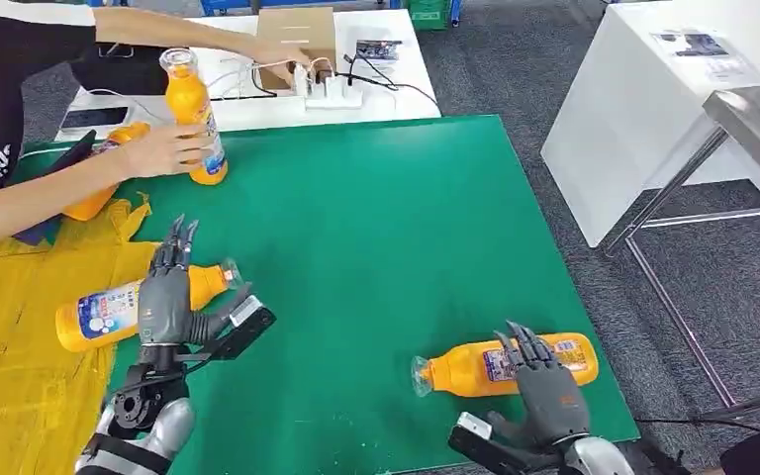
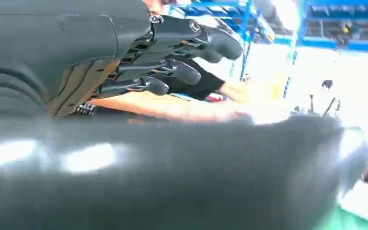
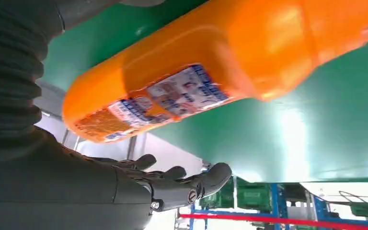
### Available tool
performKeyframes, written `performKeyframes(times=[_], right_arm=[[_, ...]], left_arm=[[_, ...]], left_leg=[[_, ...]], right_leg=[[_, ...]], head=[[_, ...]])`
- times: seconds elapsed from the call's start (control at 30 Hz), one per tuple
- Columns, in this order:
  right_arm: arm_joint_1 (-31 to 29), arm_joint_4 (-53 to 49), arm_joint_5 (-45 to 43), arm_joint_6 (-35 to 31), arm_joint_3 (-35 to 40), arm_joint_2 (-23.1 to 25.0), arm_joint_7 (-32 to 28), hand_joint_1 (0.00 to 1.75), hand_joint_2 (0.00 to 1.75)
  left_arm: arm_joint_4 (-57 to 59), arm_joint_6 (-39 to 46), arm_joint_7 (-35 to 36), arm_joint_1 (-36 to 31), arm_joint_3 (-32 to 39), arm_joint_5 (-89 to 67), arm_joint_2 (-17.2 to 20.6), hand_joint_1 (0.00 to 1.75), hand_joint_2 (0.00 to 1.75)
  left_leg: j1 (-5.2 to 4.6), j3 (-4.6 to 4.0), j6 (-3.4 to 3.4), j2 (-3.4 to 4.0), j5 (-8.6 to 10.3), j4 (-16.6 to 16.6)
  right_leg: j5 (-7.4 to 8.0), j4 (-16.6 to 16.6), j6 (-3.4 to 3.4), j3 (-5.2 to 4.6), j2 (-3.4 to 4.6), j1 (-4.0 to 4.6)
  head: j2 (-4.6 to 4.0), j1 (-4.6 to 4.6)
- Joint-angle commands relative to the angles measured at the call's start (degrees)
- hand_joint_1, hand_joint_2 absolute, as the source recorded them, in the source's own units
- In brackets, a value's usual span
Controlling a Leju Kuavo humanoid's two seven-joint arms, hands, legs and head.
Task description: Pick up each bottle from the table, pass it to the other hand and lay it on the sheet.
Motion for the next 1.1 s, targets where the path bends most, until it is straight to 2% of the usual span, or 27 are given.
performKeyframes(times=[0.03,0.23,0.37,0.47,0.57,0.7,0.8,0.83,0.97,1.07,1.1], right_arm=[[0.04,3.97,2.16,1.11,-6.69,3.04,0.24,0.0,1.75],[-0.28,8.56,4.63,3.25,-14.83,5.97,-3.49,0.0,1.75],[-2.0,11.99,7.1,3.76,-17.23,7.07,-4.31,0.0,1.75],[-4.94,15.79,9.37,1.66,-18.0,8.67,-5.7,0.0,1.75],[-7.85,18.74,11.24,0.39,-17.35,9.5,-6.37,0.0,1.75],[-9.93,21.81,9.43,0.32,-15.21,9.26,-10.33,0.0,1.75],[-10.59,24.4,7.63,0.66,-13.16,8.52,-12.6,0.0,1.75],[-10.82,25.05,7.49,0.56,-12.91,8.52,-12.74,0.0,1.75],[-10.82,25.05,7.49,0.56,-12.91,8.52,-12.74,0.0,1.75],[-10.82,25.05,7.49,0.56,-12.91,8.52,-12.74,0.0,1.75],[-10.82,25.05,7.49,0.56,-12.91,8.52,-12.74,0.0,1.75]], left_arm=[[-9.8,2.08,-7.12,3.6,3.05,8.82,-2.18,0.0,1.75],[-14.25,1.08,-10.91,6.29,2.33,14.85,-1.88,0.0,1.75],[-16.09,0.59,-14.1,7.16,0.71,18.88,-1.69,0.0,1.75],[-16.77,0.06,-14.65,7.26,-0.91,20.07,-1.44,0.0,1.75],[-16.71,-0.27,-14.86,6.95,-1.72,20.67,-1.29,0.0,1.75],[-16.43,-0.84,-15.94,6.77,-0.84,24.62,-0.97,0.0,1.75],[-16.38,-1.19,-18.11,6.77,-0.53,27.46,-0.9,0.0,1.75],[-16.38,-1.13,-18.15,6.75,-0.5,27.49,-0.97,0.0,1.75],[-16.38,-1.13,-18.15,6.75,-0.5,27.49,-0.97,0.0,1.75],[-16.38,-1.13,-18.15,6.75,-0.5,27.49,-0.97,0.0,1.75],[-16.38,-1.13,-18.15,6.75,-0.5,27.49,-0.97,0.0,1.75]], left_leg=[[0.06,0.29,-0.02,-0.02,-0.11,0.01],[0.06,0.33,0.01,0.05,-0.11,-0.04],[0.07,0.4,0.0,0.01,-0.14,-0.04],[0.09,0.28,-0.01,0.09,-0.08,-0.05],[0.09,0.38,-0.01,0.13,-0.1,-0.05],[0.1,0.43,-0.01,0.17,-0.11,-0.05],[0.13,0.95,-0.01,0.22,-0.31,-0.05],[0.08,0.32,0.01,0.07,-0.05,-0.07],[0.1,0.48,0.01,0.1,-0.14,-0.04],[0.07,0.22,0.0,0.06,-0.04,-0.04],[0.09,0.43,0.0,0.06,-0.11,-0.03]], right_leg=[[-0.12,-0.01,-0.18,0.31,-0.01,0.08],[-0.09,-0.08,-0.13,0.35,0.07,0.07],[-0.13,-0.09,-0.16,0.45,0.03,0.08],[-0.04,-0.12,-0.13,0.33,0.1,0.1],[-0.05,-0.11,-0.17,0.4,0.14,0.11],[-0.05,-0.12,-0.17,0.44,0.18,0.11],[-0.23,-0.14,-0.38,0.95,0.25,0.17],[-0.04,-0.12,-0.12,0.35,0.07,0.09],[-0.11,-0.12,-0.17,0.53,0.11,0.12],[-0.03,-0.07,-0.1,0.26,0.06,0.08],[-0.1,-0.07,-0.17,0.47,0.07,0.1]], head=[[0.0,0.0],[0.0,0.0],[0.0,0.02],[0.0,0.0],[0.0,0.0],[0.0,-0.02],[0.0,0.0],[0.0,0.0],[0.0,0.0],[0.0,0.0],[0.0,0.0]])
